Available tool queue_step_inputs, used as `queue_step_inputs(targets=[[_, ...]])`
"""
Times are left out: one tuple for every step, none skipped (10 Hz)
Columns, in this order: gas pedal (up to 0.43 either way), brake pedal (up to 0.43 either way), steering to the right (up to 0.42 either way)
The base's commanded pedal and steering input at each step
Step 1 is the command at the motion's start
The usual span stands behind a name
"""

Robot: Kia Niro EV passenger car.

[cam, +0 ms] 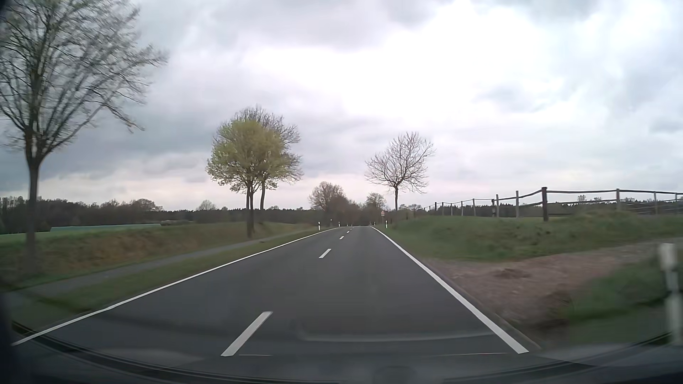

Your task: Follow the waypoints while adhering to traffic rules and regulations

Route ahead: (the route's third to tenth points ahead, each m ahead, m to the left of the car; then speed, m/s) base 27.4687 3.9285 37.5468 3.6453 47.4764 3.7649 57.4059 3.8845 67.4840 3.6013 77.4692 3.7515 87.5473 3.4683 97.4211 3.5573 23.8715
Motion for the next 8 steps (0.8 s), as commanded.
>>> queue_step_inputs(targets=[[0.059,0.000,0.001],[0.059,0.000,0.001],[0.059,0.000,0.001],[0.059,0.000,-0.001],[0.059,0.000,-0.002],[0.039,0.000,-0.002],[0.039,0.000,-0.002],[0.028,0.000,-0.002]])
